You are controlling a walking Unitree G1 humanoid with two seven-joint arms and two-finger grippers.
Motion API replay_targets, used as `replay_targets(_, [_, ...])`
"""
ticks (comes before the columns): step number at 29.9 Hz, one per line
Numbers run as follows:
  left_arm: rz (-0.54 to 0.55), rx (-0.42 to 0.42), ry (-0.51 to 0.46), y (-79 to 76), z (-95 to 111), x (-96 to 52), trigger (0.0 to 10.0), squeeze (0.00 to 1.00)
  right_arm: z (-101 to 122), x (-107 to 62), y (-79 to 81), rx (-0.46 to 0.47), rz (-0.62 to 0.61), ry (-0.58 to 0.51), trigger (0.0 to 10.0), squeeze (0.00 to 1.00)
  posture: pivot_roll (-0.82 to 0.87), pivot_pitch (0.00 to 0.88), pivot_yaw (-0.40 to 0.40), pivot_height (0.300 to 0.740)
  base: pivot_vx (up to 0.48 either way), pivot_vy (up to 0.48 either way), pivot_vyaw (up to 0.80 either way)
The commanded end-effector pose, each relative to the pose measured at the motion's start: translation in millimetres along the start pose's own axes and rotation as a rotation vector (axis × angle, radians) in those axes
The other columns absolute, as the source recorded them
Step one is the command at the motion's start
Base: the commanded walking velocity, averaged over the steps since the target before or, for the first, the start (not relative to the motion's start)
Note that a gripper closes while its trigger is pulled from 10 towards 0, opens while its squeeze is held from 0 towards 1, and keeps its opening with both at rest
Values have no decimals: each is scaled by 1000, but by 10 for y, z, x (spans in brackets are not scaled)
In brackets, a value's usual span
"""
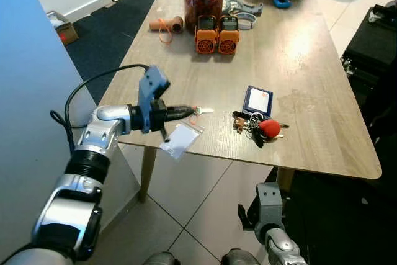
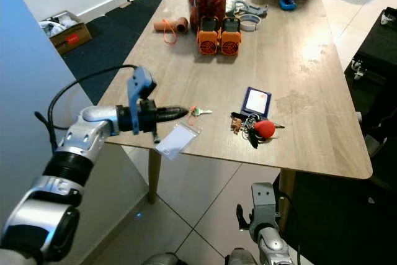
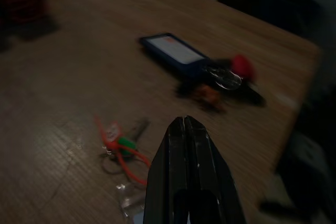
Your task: Hang keys on a hook
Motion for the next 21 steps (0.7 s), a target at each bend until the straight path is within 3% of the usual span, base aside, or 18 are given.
replay_targets(1, [49,-22,6,9,-73,-2,10000,0,-72,-32,5,14,0,17,10000,0,80,97,30,740,0,0,0])
replay_targets(2, [212,50,72,51,-262,56,10000,0,-81,-35,3,11,1,19,10000,0,81,96,29,740,0,0,0])
replay_targets(4, [265,52,85,47,-334,76,10000,0,-85,-37,4,10,2,20,10000,0,79,96,27,740,0,0,0])
replay_targets(5, [324,53,95,44,-399,96,10000,302,-86,-38,10,9,3,19,10000,0,78,96,28,740,0,0,0])
replay_targets(7, [358,48,97,40,-432,108,10000,302,-86,-38,15,8,4,19,10000,0,78,96,28,740,0,0,0])
replay_targets(8, [410,36,95,36,-450,126,10000,941,-84,-37,18,8,5,18,10000,0,75,101,33,740,0,0,0])
replay_targets(9, [457,8,82,7,-454,164,10000,1000,-81,-36,25,9,5,16,10000,0,71,103,34,740,0,0,0])
replay_targets(18, [458,-188,41,-160,-501,277,10000,1000,-100,-48,50,12,7,16,10000,0,71,108,33,740,0,0,0])
replay_targets(19, [455,-210,38,-187,-508,292,10000,537,-101,-48,49,12,8,17,10000,0,71,108,33,740,0,0,0])
replay_targets(20, [455,-210,38,-187,-508,292,10000,537,-101,-48,49,12,8,17,10000,0,71,108,33,740,0,0,0])
replay_targets(21, [452,-227,37,-213,-512,310,10000,63,-102,-48,47,10,8,18,10000,0,72,108,31,740,0,0,0])
Point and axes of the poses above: a point about 5 cm out from each wrist's last joint towards the gripper, its own x axis pointing out of the wrist towards the gripper, its own z axis along the axis of the wrist's last joint, y = z × x, the point moved 2 cm from there along x, pointing out of the wrist towards the gripper, and after that the axes turned 2 degrees about -x, right-handed, at the moved point
